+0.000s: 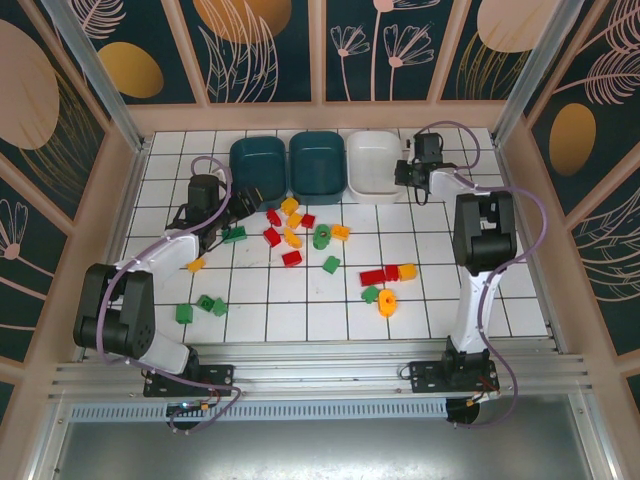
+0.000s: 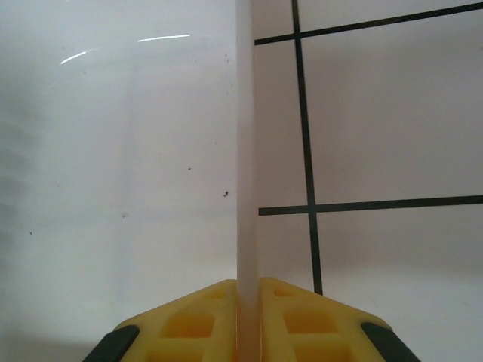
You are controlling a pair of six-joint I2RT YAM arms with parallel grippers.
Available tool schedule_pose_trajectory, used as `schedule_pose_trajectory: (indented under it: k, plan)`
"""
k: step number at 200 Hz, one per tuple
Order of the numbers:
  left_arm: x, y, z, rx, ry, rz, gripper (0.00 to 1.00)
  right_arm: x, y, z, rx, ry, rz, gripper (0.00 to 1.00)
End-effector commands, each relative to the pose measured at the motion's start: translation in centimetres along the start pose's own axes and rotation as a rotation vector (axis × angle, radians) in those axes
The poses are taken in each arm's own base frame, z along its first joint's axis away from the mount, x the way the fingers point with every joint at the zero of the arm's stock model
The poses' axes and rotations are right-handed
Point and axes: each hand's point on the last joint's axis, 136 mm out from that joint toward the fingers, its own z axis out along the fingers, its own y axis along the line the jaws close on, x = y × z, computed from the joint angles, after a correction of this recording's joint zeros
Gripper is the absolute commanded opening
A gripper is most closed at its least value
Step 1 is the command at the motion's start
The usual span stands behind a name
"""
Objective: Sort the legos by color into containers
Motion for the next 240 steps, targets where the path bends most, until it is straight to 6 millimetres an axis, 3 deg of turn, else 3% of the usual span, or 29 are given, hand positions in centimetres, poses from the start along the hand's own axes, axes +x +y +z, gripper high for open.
schedule_pose_trajectory:
  k: [1,17,29,43,78,96,112,155,172,202,220,233,240]
  plan:
    - [-1.2,-1.7,-0.6,0.056,-0.049,0.043,0.44,-0.5,0.7,0.9,-0.038,-0.002,-0.055,0.18]
    - [-1.1,-1.9,-0.6,0.068,-0.047,0.043,0.44,-0.9,0.8,1.2,-0.037,-0.004,-0.064,0.23]
    - [-1.2,-2.0,-0.6,0.075,-0.047,0.043,0.44,-1.3,0.8,1.1,-0.041,-0.012,-0.057,0.41]
    - [-1.2,-2.3,-0.8,0.083,-0.049,0.043,0.44,-1.8,1.2,0.2,-0.057,-0.017,-0.043,0.5]
    - [-1.2,-3.7,-1.5,0.125,-0.065,0.037,0.46,-4.9,1.0,-6.4,-0.012,-0.151,0.043,0.64]
    - [-0.5,-4.9,-1.7,0.151,-0.062,0.036,0.49,-4.3,0.4,-9.8,0.037,-0.172,0.129,0.67]
    - [0.7,-5.7,-2.0,0.171,-0.061,0.021,0.5,-1.1,0.0,-11.9,0.062,-0.144,0.211,0.67]
    - [6.1,-6.8,-3.0,0.237,-0.007,-0.02,0.52,13.4,0.1,-15.3,0.178,0.073,0.236,0.69]
    - [8.3,-7.3,-3.3,0.266,0.039,-0.009,0.52,17.6,0.6,-16.9,0.189,0.136,0.242,0.72]
    - [11.2,-8.8,-4.1,0.355,0.109,0.021,0.57,21.7,0.2,-18.6,0.2,0.191,0.268,0.78]
    - [12.3,-9.8,-4.7,0.405,0.137,0.037,0.63,22.5,-0.6,-18.8,0.232,0.201,0.251,0.78]
    - [12.7,-10.4,-5.0,0.43,0.141,0.047,0.68,22.7,0.0,-18.4,0.204,0.223,0.225,0.76]
    - [12.9,-10.6,-5.0,0.435,0.145,0.053,0.77,22.8,0.3,-18.3,0.192,0.234,0.227,0.74]
